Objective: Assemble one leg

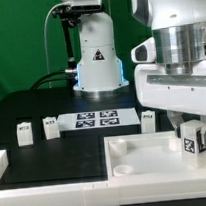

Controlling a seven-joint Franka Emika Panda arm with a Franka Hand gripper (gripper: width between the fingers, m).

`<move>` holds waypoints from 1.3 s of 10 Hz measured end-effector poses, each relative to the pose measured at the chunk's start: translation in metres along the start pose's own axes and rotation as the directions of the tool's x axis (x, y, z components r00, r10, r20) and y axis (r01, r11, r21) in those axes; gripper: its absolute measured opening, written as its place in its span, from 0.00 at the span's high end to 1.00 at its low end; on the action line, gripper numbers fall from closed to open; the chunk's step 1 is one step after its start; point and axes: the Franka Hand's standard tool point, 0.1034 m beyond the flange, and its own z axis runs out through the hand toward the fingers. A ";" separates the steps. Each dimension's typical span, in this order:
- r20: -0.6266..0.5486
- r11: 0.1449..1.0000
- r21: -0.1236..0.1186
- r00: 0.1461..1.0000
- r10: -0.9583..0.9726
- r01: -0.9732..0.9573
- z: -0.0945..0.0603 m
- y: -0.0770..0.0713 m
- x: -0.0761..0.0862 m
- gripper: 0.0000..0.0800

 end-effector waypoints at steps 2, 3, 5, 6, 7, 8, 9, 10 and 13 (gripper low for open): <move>0.005 1.000 0.002 1.000 -0.007 0.007 0.000 0.000 0.000 0.50; 0.005 0.999 0.002 0.999 -0.049 0.049 0.000 0.000 0.000 0.50; 0.006 0.987 0.005 0.987 -0.163 0.163 0.001 0.000 0.000 0.22; 0.004 0.966 0.009 0.966 -0.257 0.257 0.001 0.000 -0.001 0.20; -0.005 0.903 0.007 0.903 -0.429 0.429 0.000 0.000 -0.001 0.20; -0.008 0.816 0.006 0.816 -0.578 0.578 -0.001 -0.001 0.000 0.19; -0.013 0.743 0.004 0.743 -0.669 0.669 -0.003 -0.004 -0.001 0.19; -0.016 0.695 0.001 0.695 -0.719 0.719 -0.004 -0.005 0.000 0.19; -0.019 0.425 -0.015 0.425 -0.905 0.905 -0.005 -0.005 0.000 0.19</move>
Offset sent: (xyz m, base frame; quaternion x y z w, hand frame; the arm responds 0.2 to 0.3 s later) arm 0.0000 0.0000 0.0000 0.0000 0.0000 0.0000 1.0000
